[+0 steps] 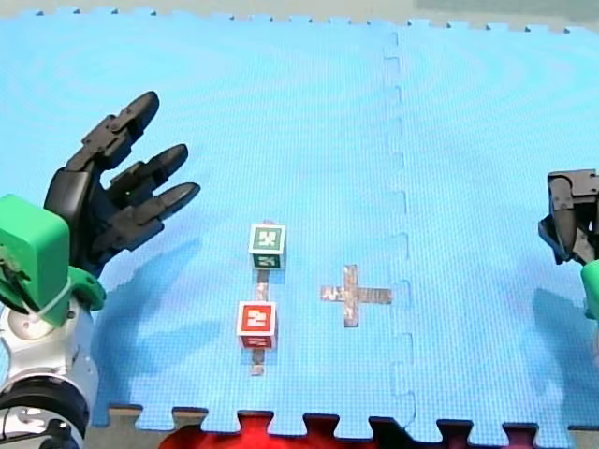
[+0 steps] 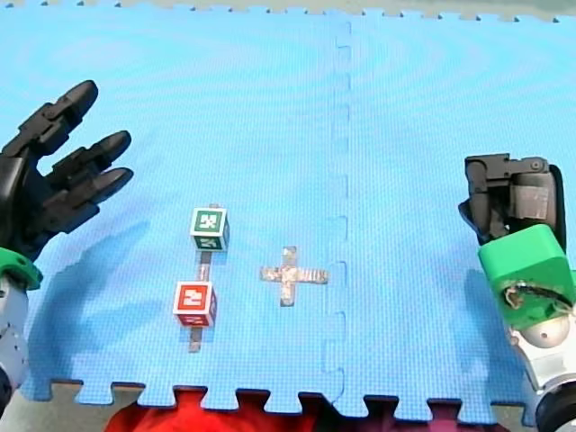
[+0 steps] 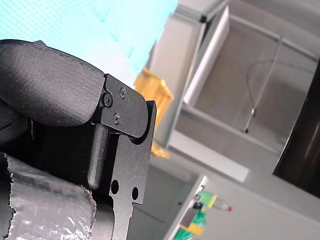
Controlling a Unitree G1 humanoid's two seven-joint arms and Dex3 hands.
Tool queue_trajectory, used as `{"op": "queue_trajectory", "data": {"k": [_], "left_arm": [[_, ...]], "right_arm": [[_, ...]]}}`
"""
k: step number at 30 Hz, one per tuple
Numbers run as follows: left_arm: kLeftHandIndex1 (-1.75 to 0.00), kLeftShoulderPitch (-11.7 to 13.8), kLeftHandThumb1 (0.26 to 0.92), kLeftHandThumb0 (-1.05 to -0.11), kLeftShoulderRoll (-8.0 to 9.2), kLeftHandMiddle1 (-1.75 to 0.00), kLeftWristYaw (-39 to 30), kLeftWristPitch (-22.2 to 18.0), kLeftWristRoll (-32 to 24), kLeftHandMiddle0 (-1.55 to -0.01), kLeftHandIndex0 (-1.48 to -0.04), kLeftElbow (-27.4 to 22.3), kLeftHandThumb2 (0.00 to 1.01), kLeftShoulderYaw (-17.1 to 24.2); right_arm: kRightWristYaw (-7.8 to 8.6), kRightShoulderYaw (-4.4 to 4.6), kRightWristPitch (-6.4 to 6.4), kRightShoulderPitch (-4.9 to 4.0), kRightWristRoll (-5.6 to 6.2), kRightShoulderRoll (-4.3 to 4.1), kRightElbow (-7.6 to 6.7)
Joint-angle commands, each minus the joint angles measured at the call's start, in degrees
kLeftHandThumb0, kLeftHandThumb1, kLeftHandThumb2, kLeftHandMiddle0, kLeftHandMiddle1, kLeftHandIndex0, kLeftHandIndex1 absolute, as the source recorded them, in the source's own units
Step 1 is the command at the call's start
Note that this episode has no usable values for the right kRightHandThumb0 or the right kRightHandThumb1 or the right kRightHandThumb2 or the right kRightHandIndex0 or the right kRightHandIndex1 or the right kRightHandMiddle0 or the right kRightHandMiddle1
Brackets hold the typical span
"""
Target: Stack cube left
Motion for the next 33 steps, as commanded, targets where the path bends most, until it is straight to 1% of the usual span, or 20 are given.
{"op": "queue_trajectory", "data": {"k": [1,6,8,9,10,11,12,13,14,15,16,19,21,29,31,33], "left_arm": [[0.00,0.1,0.686,-0.344,0.30,0.00,-0.1,0.3,-0.2,-0.68,-0.44,0.0,0.00,0.1],[0.00,0.2,0.686,-0.363,0.95,-0.02,-0.1,0.1,0.3,-0.71,-0.44,0.0,0.00,-0.2],[0.00,0.3,0.685,-0.461,2.37,-0.11,-0.8,-0.1,1.1,-0.88,-0.44,-0.1,0.00,-0.8],[0.00,0.4,0.679,-0.516,3.22,-0.26,-1.1,-0.6,1.9,-0.91,-0.44,-0.1,0.00,-1.4],[0.00,0.5,0.676,-0.547,4.12,-0.64,-0.3,-1.4,3.2,-0.80,-0.44,-0.2,0.00,-2.3],[-0.01,0.6,0.673,-0.563,4.87,-1.15,0.8,-2.2,4.5,-0.65,-0.50,-0.2,0.00,-3.0],[-0.02,0.6,0.676,-0.564,5.34,-1.44,1.7,-2.7,5.3,-0.58,-0.55,-0.1,0.00,-3.5],[-0.02,0.6,0.681,-0.577,5.60,-1.59,2.2,-3.0,5.8,-0.56,-0.58,-0.1,0.00,-3.7],[-0.03,0.6,0.684,-0.615,5.72,-1.68,2.5,-3.1,5.9,-0.59,-0.61,-0.1,0.00,-3.8],[-0.03,0.5,0.682,-0.629,5.70,-1.71,2.8,-3.0,5.9,-0.61,-0.63,0.0,0.00,-3.8],[-0.04,0.5,0.661,-0.618,5.56,-1.73,3.6,-2.7,5.7,-0.67,-0.66,0.0,0.01,-3.7],[-0.05,0.3,0.647,-0.651,5.21,-1.74,7.0,-1.9,6.0,-0.77,-0.74,-0.1,0.00,-3.7],[-0.04,0.3,0.636,-0.667,5.16,-1.75,8.2,-1.5,6.4,-0.78,-0.75,-0.3,0.00,-4.1],[-0.03,0.2,0.618,-0.722,5.24,-1.75,9.7,-0.4,7.0,-0.78,-0.78,-0.8,0.00,-5.1],[-0.04,0.2,0.614,-0.732,5.65,-1.75,9.8,-0.1,7.7,-0.78,-0.80,-1.0,0.00,-5.8],[-0.04,0.3,0.616,-0.747,6.82,-1.75,10.2,0.2,9.6,-0.78,-0.83,-1.4,0.00,-7.4]], "right_arm": [[-0.27,-0.02,0.22,0.17,0.02,-0.12,-0.11],[-0.43,0.04,0.36,0.14,0.01,-0.06,-0.12],[-0.57,0.10,0.37,0.14,-0.05,-0.02,-0.16],[-0.65,0.13,0.36,0.15,-0.09,0.00,-0.17],[-0.73,0.15,0.36,0.16,-0.12,0.03,-0.15],[-0.77,0.17,0.36,0.15,-0.12,0.05,-0.12],[-0.77,0.18,0.37,0.13,-0.10,0.07,-0.08],[-0.72,0.17,0.40,0.09,-0.05,0.11,-0.04],[-0.68,0.15,0.43,0.06,-0.01,0.13,-0.01],[-0.61,0.13,0.47,0.03,0.04,0.15,0.03],[-0.54,0.10,0.49,0.01,0.10,0.17,0.06],[-0.39,0.05,0.48,-0.03,0.18,0.16,0.13],[-0.36,0.03,0.43,-0.03,0.19,0.12,0.12],[-0.44,0.00,0.35,0.01,0.21,0.23,0.03],[-0.50,0.00,0.33,0.04,0.19,0.26,0.01],[-0.59,0.02,0.30,0.05,0.15,0.29,-0.04]]}}
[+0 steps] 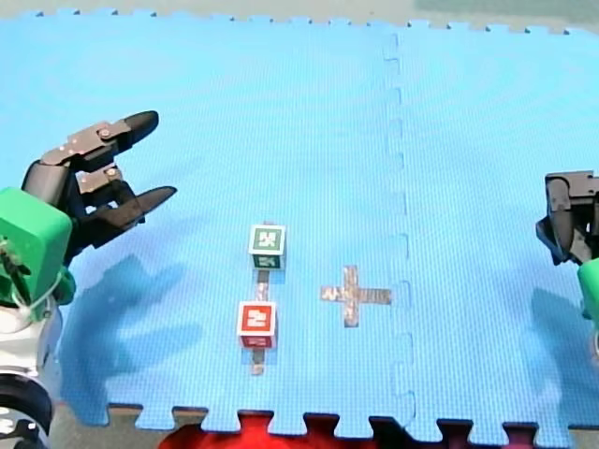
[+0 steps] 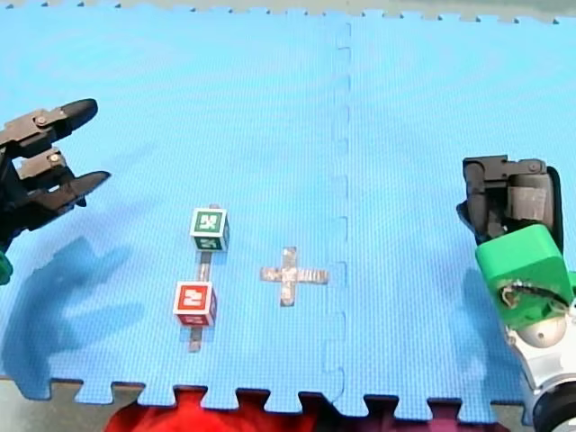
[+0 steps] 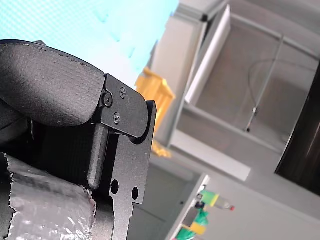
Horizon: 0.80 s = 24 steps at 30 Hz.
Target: Stack cube left
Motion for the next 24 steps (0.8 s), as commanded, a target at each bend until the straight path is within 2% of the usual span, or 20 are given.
{"op": "queue_trajectory", "data": {"k": [1,4,8,15,24], "left_arm": [[-0.04,0.0,0.620,-0.769,1.98,-1.75,0.4,0.5,2.2,-0.78,-0.84,-0.6,0.00,-2.1],[-0.03,-0.1,0.623,-0.812,4.54,-1.75,-0.4,1.7,5.8,-0.79,-0.86,-0.9,0.00,-5.2],[-0.02,-0.8,0.653,-0.893,7.89,-1.75,-4.7,2.8,8.4,-0.83,-0.86,-0.9,0.01,-8.3],[0.00,-0.4,0.716,-0.995,8.58,-1.75,-3.7,2.9,10.2,-0.83,-0.83,-1.8,0.02,-10.7],[0.00,-0.3,0.732,-1.000,8.93,-1.75,-3.0,3.0,10.5,-0.85,-0.81,-1.6,0.02,-11.8]], "right_arm": [[-0.21,-0.08,-0.09,0.05,0.10,-0.10,-0.08],[-0.54,-0.02,-0.05,0.09,-0.04,-0.04,-0.18],[-0.62,-0.02,-0.06,0.12,-0.02,0.03,-0.16],[-0.79,0.01,-0.07,0.04,-0.06,0.25,-0.02],[-0.64,-0.19,-0.32,0.27,0.23,0.31,-0.07]]}}
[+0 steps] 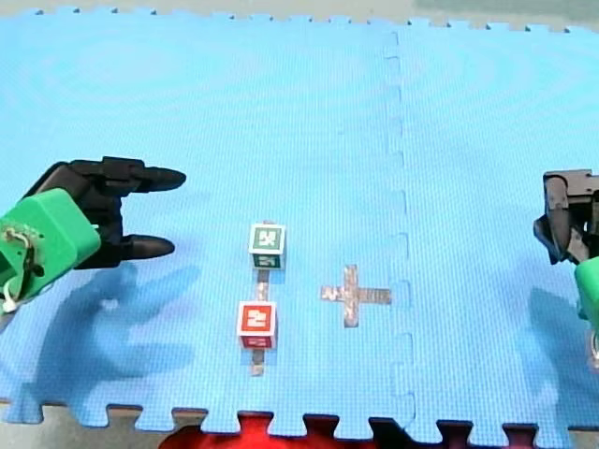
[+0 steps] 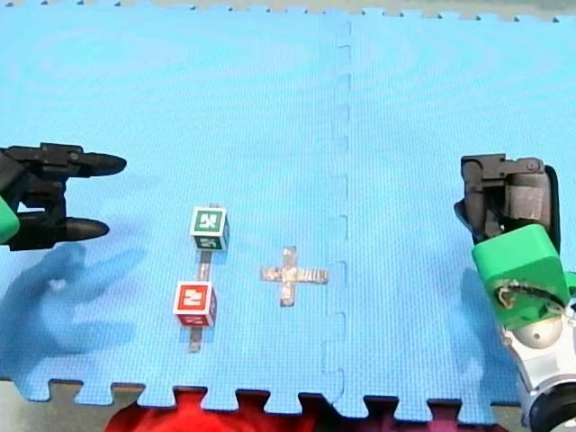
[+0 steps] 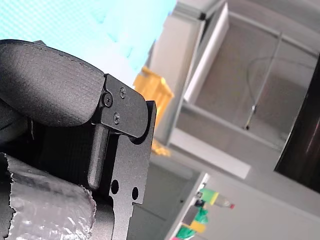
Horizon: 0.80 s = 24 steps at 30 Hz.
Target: Stack cube left
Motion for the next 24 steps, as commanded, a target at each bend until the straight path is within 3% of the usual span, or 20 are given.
{"op": "queue_trajectory", "data": {"k": [1,5,8,12,20,24], "left_arm": [[0.00,0.3,0.732,-0.997,0.48,-1.75,-0.1,0.0,0.1,-0.85,-0.81,0.0,0.02,-0.3],[0.00,0.4,0.720,-0.960,0.46,-1.75,-1.2,0.5,-0.2,-0.86,-0.81,-0.3,0.01,-0.7],[0.00,0.6,0.677,-0.860,0.43,-1.75,-2.3,1.0,-0.7,-0.82,-0.82,-0.7,0.00,-0.7],[-0.01,1.1,0.661,-0.798,-0.09,-1.75,-3.0,1.5,-1.2,-0.82,-0.84,-1.3,0.00,-0.6],[-0.01,2.4,0.665,-0.789,-1.48,-1.75,-4.7,0.5,0.3,-0.92,-0.87,-2.2,0.00,-3.3],[-0.01,2.9,0.686,-0.835,-2.03,-1.75,-7.8,1.3,-0.3,-0.93,-0.87,-2.7,0.01,-4.0]], "right_arm": [[-0.04,-0.19,-0.29,0.23,0.26,-0.12,0.01],[0.04,-0.27,-0.35,0.29,0.36,-0.12,-0.04],[0.05,-0.30,-0.35,0.29,0.39,-0.13,-0.04],[0.16,-0.37,-0.34,0.25,0.46,-0.13,0.06],[0.46,-0.55,-0.36,0.13,0.60,-0.16,0.14],[0.47,-0.58,-0.41,0.22,0.59,-0.22,0.06]]}}
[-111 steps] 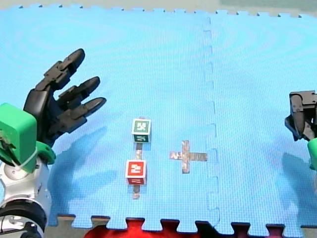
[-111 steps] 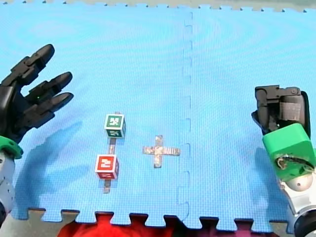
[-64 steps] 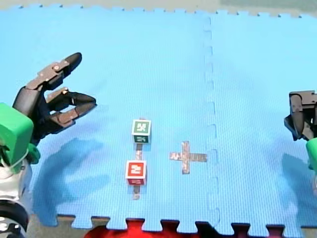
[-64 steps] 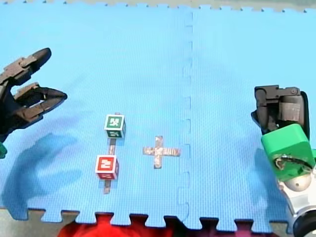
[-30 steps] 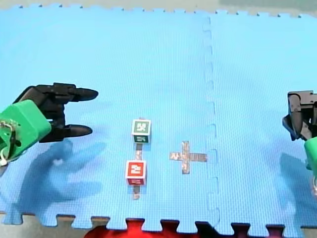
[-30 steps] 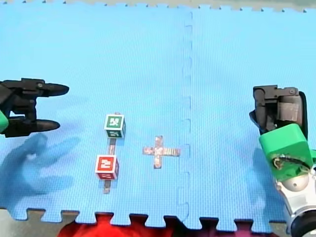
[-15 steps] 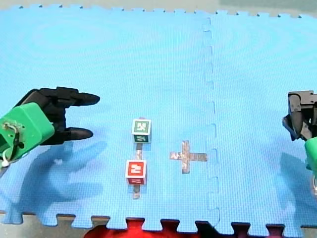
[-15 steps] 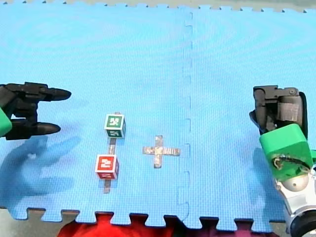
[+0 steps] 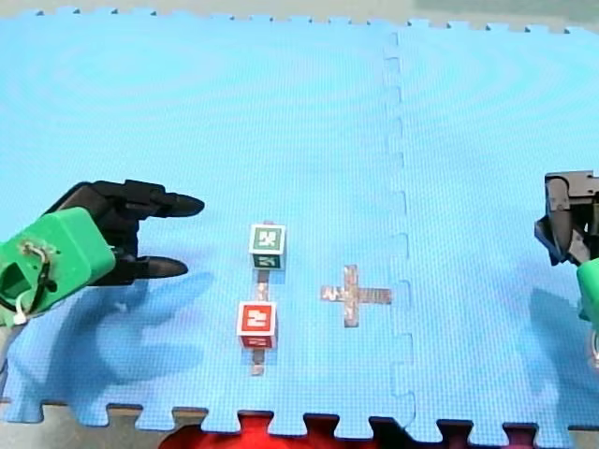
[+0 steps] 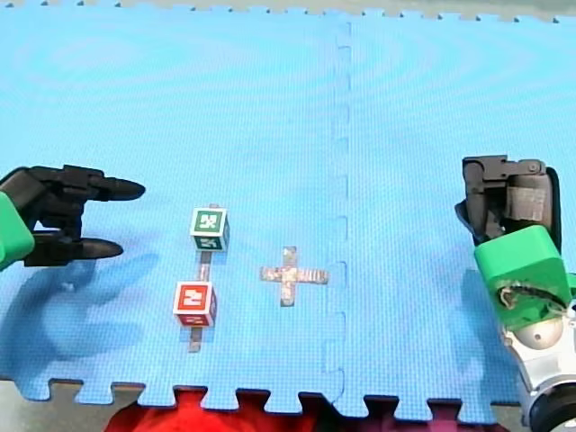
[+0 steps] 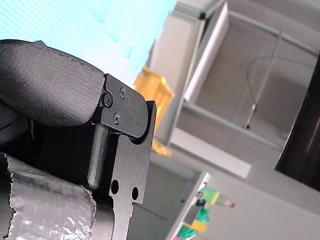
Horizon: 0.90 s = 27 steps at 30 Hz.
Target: Stack cube left
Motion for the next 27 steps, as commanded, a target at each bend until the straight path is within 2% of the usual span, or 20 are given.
{"op": "queue_trajectory", "data": {"k": [1,5,17,27], "left_arm": [[-0.01,0.6,0.688,-0.839,-0.05,-1.75,-1.1,0.5,-0.3,-0.93,-0.87,-0.7,0.01,-0.4],[-0.01,1.2,0.698,-0.856,-0.58,-1.75,-1.5,1.0,0.5,-0.93,-0.87,-2.6,0.01,-1.6],[0.00,1.9,0.701,-0.901,-0.33,-1.75,-1.8,3.2,2.1,-0.96,-0.86,-6.8,0.01,-4.2],[0.00,2.4,0.696,-0.916,-0.46,-1.75,-3.6,5.9,0.8,-0.96,-0.84,-10.8,0.00,-4.4]], "right_arm": [[0.04,-0.20,-0.28,0.15,0.30,-0.25,0.00],[0.22,-0.29,-0.27,0.18,0.44,-0.17,0.00],[0.75,-0.58,-0.07,0.04,0.63,0.00,-0.01],[1.11,-0.76,-0.16,-0.03,0.81,0.02,-0.06]]}}
